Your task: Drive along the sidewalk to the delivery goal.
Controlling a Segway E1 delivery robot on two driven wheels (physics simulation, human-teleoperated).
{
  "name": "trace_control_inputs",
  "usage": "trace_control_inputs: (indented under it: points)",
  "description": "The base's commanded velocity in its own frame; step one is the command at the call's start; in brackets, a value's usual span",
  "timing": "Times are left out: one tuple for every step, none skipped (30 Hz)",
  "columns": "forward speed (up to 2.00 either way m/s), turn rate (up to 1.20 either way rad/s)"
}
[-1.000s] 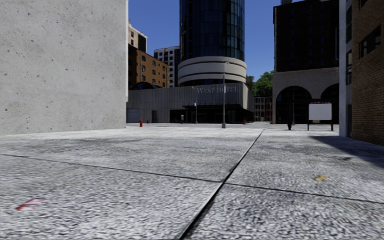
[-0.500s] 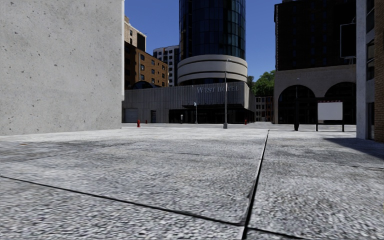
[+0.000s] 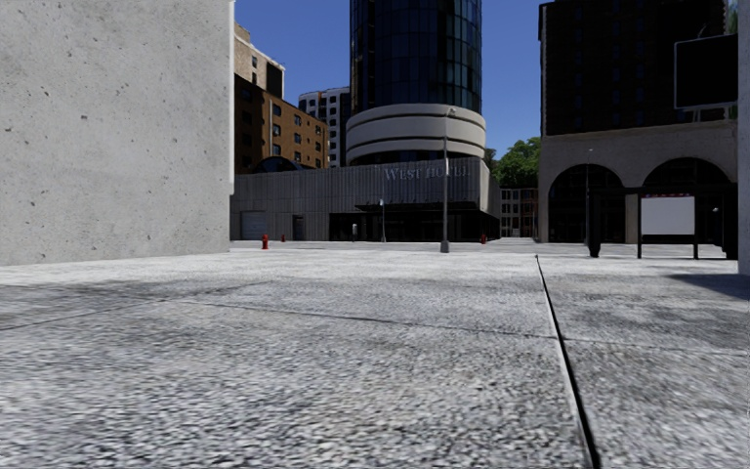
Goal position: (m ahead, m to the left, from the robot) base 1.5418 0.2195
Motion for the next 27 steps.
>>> trace_control_inputs:
  points:
    - [2.0, 0.0]
    - [2.0, 0.0]
    - [2.0, 0.0]
    - [2.0, 0.0]
    - [2.0, 0.0]
    - [2.0, 0.0]
    - [2.0, 0.0]
    - [2.0, 0.0]
    - [2.0, 0.0]
    - [2.0, 0.0]
    - [2.0, 0.0]
    - [2.0, 0.0]
    - [2.0, 0.0]
    - [1.98, 0.0]
    - [1.83, 0.0]
    - [1.83, 0.0]
    - [1.48, 0.0]
    - [1.15, 0.0]
    - [0.7, 0.0]
    - [0.7, 0.0]
    - [0.0, 0.0]
    - [0.0, 0.0]
    - [0.0, 0.0]
    - [0.0, 0.0]
    - [0.0, 0.0]
    - [0.0, 0.0]
    - [0.0, 0.0]
